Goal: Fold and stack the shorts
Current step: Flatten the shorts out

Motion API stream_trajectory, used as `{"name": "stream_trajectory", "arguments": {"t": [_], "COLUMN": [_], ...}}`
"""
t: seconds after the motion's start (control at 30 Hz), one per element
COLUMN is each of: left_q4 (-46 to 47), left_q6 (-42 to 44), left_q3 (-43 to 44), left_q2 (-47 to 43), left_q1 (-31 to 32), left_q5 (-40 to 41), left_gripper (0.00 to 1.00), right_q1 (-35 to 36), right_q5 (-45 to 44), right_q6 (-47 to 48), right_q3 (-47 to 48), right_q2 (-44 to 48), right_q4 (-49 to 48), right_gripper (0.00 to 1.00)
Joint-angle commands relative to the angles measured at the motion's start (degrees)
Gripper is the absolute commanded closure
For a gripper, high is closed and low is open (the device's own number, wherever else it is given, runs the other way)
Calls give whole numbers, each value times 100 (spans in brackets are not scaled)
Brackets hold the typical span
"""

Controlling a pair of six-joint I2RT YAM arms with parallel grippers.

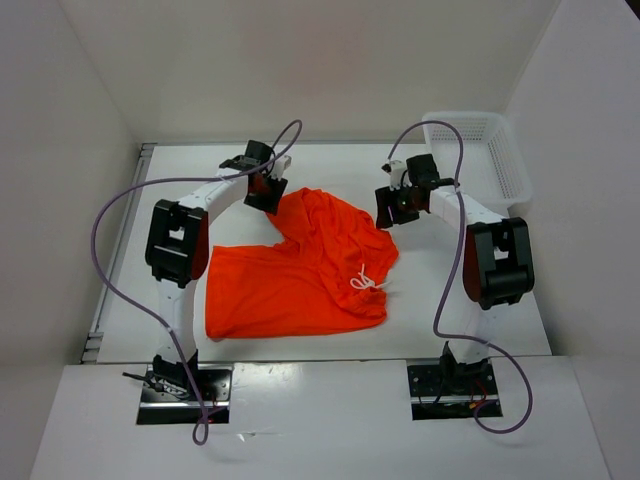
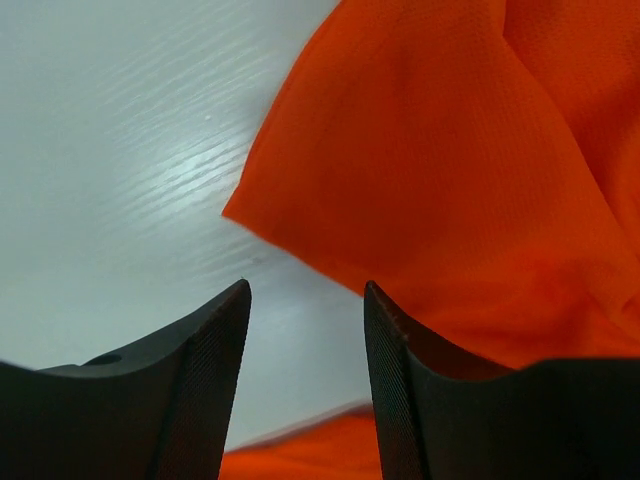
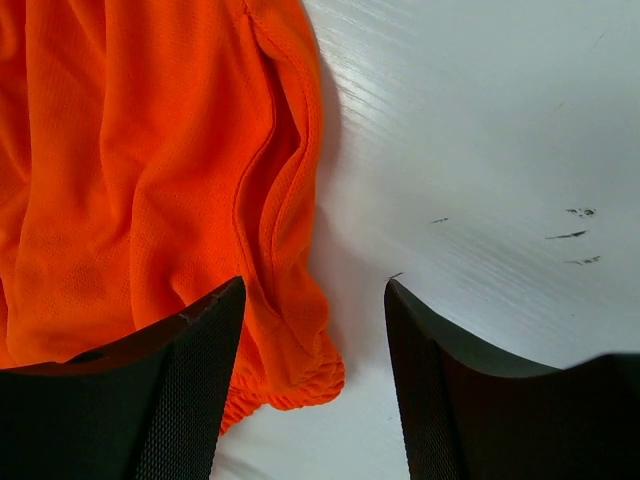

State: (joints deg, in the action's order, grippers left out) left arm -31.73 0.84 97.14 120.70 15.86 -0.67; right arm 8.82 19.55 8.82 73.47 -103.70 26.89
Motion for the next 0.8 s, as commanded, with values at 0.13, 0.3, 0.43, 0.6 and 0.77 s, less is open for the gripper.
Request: {"name": "stream_trajectory", "arguments": {"t": [0.13,0.3,0.43,0.6,0.77], "left_q4": [-35,167,280,281,-53], "left_q6": [-84,-84,-84,-84,-84], "left_q3": [429,227,-55,-169,-756], "left_q2": [691,876,929,842,-194], "left_q1": [5,128,181,181,-152], "left_q5": [-443,-118,-171,136,751], "left_gripper": [42,42,58,100,100], "right_q1": [-29,-29,-29,-29,313], "right_q5": [-13,-13,-65,66,295], "right_q6": [242,375,489,621,1095], "right_q3": [-175,-430,-483,-536,-597], "right_q2": [78,78,78,-36,-36], "right_q4": [-281,-334,-334,-264,-114], "right_gripper": [34,36,36,40,82]}}
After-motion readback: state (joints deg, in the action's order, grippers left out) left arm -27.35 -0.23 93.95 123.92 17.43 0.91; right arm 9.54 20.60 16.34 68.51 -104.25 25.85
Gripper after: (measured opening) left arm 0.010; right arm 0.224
